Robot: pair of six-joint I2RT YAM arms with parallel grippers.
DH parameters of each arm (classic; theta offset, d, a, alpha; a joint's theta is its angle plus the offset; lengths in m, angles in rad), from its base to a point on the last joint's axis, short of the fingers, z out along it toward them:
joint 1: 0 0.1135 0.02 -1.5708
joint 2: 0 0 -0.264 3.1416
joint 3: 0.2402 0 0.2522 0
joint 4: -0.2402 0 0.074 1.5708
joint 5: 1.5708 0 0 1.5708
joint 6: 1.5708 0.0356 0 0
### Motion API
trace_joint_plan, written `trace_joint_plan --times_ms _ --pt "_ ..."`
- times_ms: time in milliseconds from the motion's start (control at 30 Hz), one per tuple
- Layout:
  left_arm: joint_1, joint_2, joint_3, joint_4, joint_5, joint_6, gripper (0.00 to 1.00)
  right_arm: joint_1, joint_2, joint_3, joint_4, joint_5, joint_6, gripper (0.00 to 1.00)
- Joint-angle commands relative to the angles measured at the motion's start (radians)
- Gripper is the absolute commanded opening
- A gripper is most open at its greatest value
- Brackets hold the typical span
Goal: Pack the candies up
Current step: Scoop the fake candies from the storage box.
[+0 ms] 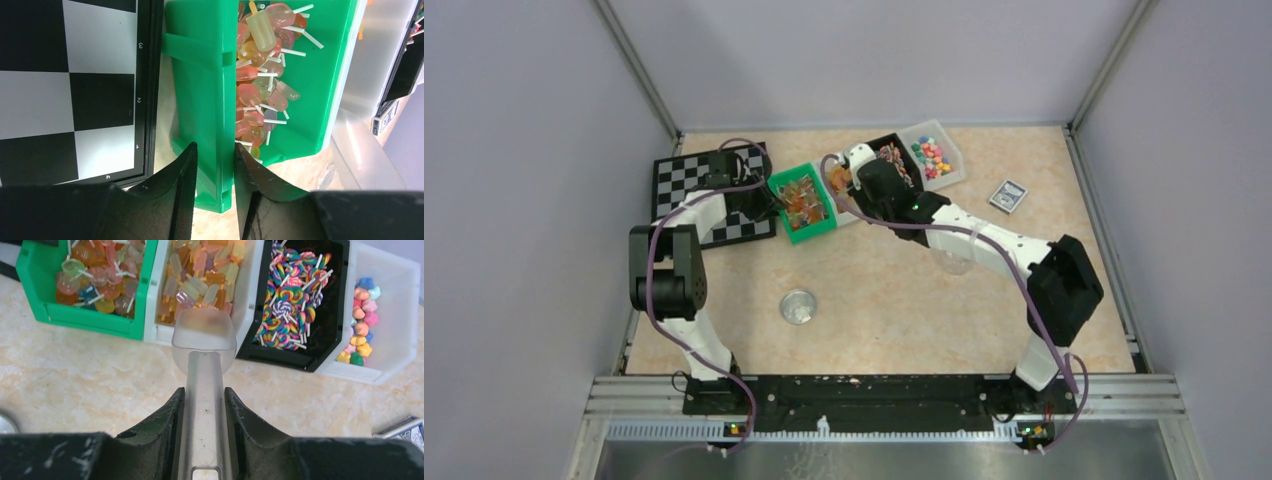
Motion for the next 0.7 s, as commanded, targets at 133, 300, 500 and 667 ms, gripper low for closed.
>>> trace_joint_plan --times_ms 133,300,500,667 --pt "0.012 0.024 0.017 0.027 0.044 0.0 0.31 -0.034 0.099 0.182 -0.086 -0.026 -0.008 0.0" --pt "0.012 0.041 0.023 0.019 0.044 0.007 0.28 -0.038 0.135 0.225 -0.114 -0.031 -0.002 0.0" --pt "0.013 0.053 0.027 0.012 0.049 0.012 0.27 -0.042 0.185 0.268 -0.147 -0.015 0.001 0.0" --pt "0.013 0.058 0.03 0.011 0.057 0.012 0.26 -0.042 0.214 0.302 -0.14 -0.015 -0.01 0.0"
